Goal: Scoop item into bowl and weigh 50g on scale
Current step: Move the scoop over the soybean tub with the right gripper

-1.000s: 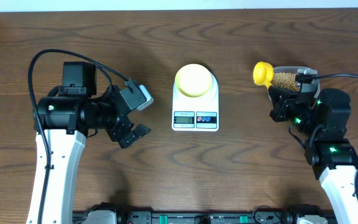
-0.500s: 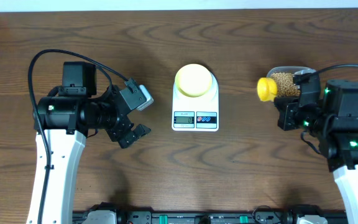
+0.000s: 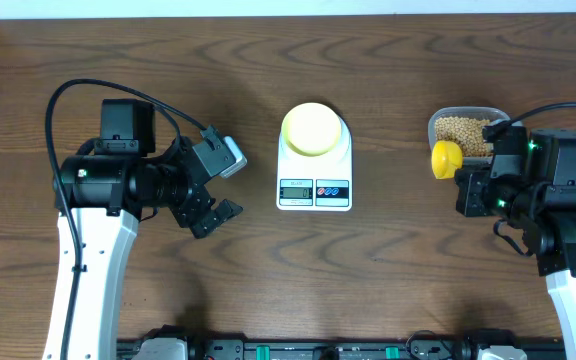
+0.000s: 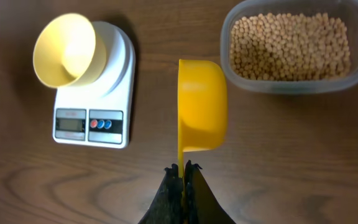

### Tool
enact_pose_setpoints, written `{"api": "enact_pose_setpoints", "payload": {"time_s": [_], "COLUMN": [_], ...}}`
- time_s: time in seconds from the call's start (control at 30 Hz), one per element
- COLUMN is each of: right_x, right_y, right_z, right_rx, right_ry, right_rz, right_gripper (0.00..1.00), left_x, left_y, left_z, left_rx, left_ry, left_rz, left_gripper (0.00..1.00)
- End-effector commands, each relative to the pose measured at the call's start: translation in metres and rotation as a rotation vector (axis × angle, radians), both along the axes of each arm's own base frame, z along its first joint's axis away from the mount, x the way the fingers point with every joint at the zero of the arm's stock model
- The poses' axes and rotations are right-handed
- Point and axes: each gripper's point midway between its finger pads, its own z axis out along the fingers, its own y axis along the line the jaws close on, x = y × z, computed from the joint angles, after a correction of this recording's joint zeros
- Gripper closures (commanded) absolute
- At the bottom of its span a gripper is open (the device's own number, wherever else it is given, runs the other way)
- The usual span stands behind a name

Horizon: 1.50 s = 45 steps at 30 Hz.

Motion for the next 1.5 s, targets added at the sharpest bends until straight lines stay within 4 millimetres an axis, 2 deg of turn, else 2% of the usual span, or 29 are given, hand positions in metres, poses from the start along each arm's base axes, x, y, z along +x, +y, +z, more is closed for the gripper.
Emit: {"api": "enact_pose_setpoints", "payload": {"time_s": [0.0, 0.13, 0.43, 0.77, 1.0, 1.17, 1.33, 1.47], "right_x": [0.004, 0.007, 0.012, 0.015, 0.023, 0.016, -0.001, -0.011], "right_y": [-0.008, -0.015, 0.000, 0.002, 0.019, 0.023, 0.023, 0.010], "right_z": [0.007, 0.000, -0.015, -0.012, 0.001, -0.003, -0.014, -0.020], "right_rx": [0.045, 0.040, 0.178, 0.240, 0.325, 0.325, 0.271, 0.197], "right_ry": [0.011, 0.041, 0.146, 0.155, 0.114, 0.139, 0.200, 0.223], "right_rz": [-0.128, -0.190, -0.248, -0.303, -0.228, -0.193, -0.145, -0.182], "right_gripper": [0.99, 0.99, 0.99, 0.99, 0.99, 0.99, 0.99, 0.99], "left_x": [0.001, 0.001, 0.001, 0.001, 0.001, 0.001, 0.001, 0.001], "left_y": [0.000, 0.000, 0.000, 0.000, 0.000, 0.000, 0.000, 0.000], "left_z": [0.001, 0.002, 0.002, 0.001, 0.002, 0.002, 0.002, 0.002], "left_rx": [-0.005, -0.005, -0.005, -0.005, -0.005, -0.005, -0.005, -0.006], "left_ry": [-0.004, -0.005, -0.005, -0.004, -0.005, -0.005, -0.005, -0.005], "left_rz": [-0.006, -0.006, -0.006, -0.005, -0.006, -0.006, -0.006, -0.006], "left_gripper": [0.02, 0.02, 0.02, 0.02, 0.02, 0.02, 0.02, 0.02]}}
